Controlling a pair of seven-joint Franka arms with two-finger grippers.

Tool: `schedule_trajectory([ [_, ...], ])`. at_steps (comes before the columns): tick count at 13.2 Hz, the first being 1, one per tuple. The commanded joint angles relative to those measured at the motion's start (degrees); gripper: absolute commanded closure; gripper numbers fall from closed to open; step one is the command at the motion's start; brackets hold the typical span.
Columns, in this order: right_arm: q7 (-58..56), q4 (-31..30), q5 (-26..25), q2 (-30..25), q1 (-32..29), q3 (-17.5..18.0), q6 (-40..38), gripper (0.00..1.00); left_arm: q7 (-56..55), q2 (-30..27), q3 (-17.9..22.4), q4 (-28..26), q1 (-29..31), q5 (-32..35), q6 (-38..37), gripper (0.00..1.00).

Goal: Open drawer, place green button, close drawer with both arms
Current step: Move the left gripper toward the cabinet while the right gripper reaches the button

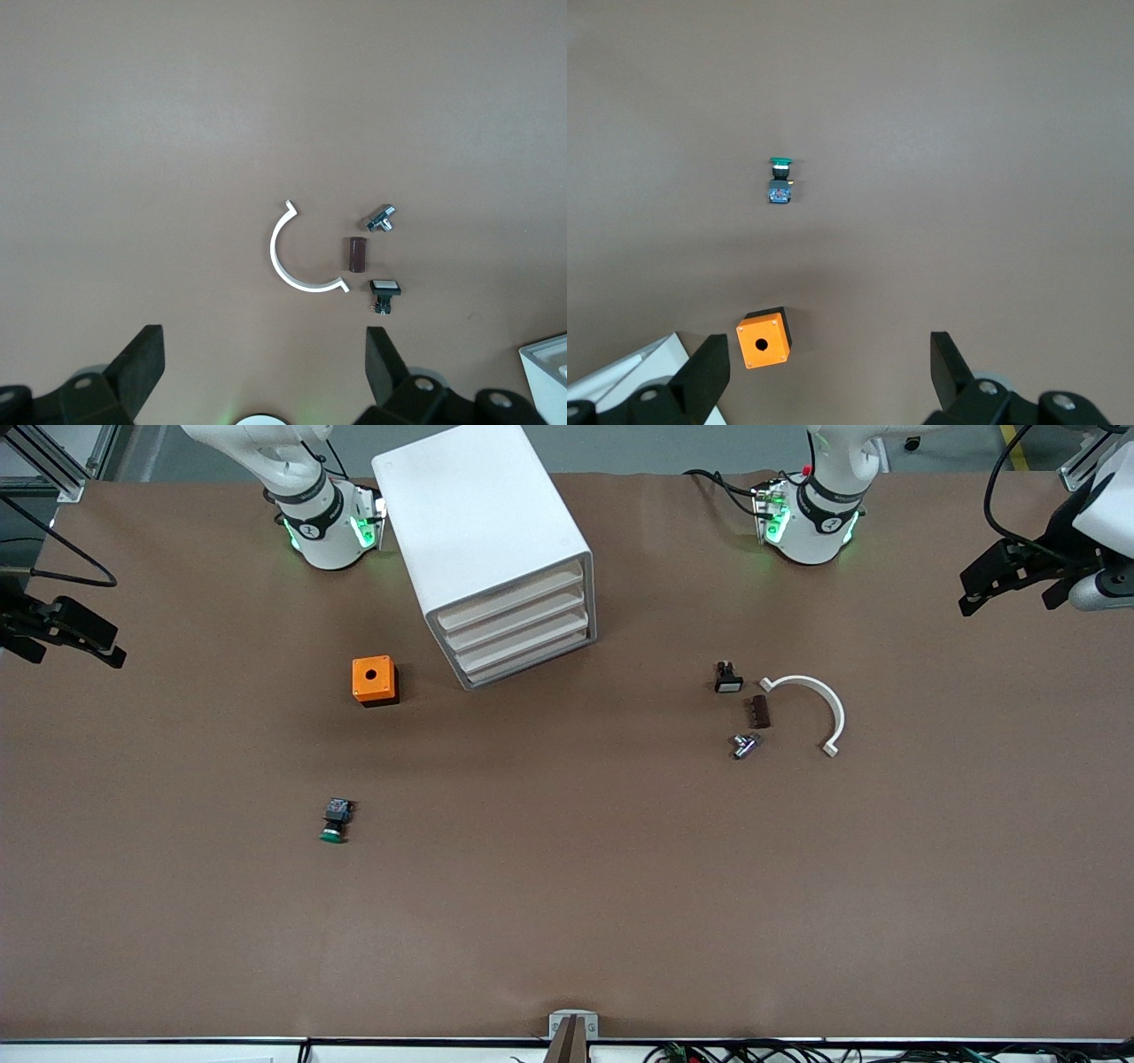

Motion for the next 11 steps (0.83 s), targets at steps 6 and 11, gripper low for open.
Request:
schedule_trajectory([
  [6,1.13,1.6,-0.47,0.72,-0.71,0.37,-0.73,0.0,0.54,1.8,-0.82,2.18,0.63,0.96,-1.35,0.0],
  [11,0.72,2.31,-0.48,0.72,-1.23,0.29,-0.65,0.0,0.1,6.19,-1.52,1.91,-0.16,0.96,-2.05,0.0],
])
